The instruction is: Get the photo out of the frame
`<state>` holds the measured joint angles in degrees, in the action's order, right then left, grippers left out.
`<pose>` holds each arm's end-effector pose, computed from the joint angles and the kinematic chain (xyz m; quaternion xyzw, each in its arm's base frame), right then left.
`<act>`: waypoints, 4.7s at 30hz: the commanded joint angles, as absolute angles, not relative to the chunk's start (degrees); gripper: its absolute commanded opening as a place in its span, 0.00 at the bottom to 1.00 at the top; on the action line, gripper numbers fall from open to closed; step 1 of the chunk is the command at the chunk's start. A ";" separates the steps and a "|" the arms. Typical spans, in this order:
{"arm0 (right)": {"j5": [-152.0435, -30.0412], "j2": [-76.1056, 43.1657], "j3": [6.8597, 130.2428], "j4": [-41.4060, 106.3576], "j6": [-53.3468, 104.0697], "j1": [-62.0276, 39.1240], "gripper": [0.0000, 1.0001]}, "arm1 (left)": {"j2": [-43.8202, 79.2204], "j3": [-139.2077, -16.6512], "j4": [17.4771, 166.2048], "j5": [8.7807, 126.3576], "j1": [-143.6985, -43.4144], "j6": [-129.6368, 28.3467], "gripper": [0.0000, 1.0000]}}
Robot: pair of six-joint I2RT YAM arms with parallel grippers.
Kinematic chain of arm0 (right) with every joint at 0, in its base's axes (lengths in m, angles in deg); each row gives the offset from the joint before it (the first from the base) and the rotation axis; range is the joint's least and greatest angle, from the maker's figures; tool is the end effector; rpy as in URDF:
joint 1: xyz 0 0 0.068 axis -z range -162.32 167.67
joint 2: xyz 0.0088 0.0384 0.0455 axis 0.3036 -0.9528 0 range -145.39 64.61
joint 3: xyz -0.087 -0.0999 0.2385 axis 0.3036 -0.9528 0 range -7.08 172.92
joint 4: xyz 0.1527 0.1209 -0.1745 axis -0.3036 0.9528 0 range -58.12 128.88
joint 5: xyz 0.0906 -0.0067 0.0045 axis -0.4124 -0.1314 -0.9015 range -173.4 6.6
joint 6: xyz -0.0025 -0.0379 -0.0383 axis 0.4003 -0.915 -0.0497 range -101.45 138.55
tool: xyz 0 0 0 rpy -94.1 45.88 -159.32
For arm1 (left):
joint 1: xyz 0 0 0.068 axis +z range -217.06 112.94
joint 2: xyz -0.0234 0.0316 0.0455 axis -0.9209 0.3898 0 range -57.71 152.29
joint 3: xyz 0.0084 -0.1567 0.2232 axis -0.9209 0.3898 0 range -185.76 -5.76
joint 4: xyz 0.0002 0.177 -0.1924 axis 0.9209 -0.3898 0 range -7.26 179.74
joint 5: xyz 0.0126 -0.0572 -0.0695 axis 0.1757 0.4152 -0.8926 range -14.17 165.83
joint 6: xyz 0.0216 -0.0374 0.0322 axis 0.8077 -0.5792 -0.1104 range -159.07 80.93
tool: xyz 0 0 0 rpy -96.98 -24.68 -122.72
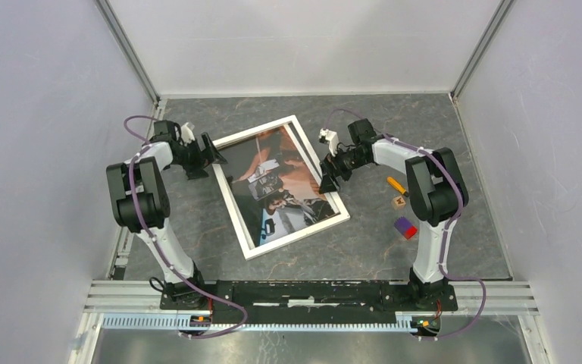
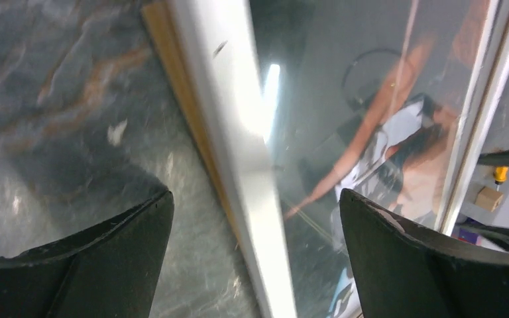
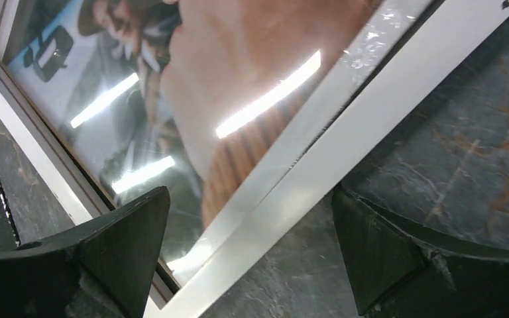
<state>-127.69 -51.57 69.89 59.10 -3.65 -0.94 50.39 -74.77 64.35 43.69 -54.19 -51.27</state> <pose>0.3750 0.1526 0.1508 -0.3883 0.8230 0.3629 0.2006 0.3697 0.0650 0.1626 -0.1437 0.9281 -0.2687 0.2138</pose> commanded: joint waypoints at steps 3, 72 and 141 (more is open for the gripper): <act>-128.56 -50.70 59.04 60.73 -3.65 -5.26 0.98 | 58.67 -83.76 67.67 37.96 -58.45 -53.82 1.00; -117.01 -64.47 100.49 61.16 5.96 0.37 0.98 | 10.17 -48.44 50.55 62.46 -47.74 -73.74 1.00; -91.28 -30.13 47.39 48.60 23.83 -5.88 0.55 | 37.37 -65.28 52.41 74.48 -70.12 -50.34 0.64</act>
<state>-96.22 -30.83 45.45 48.13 23.91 -4.26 37.47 -63.78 52.07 72.80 -68.29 -54.40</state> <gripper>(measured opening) 0.570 0.654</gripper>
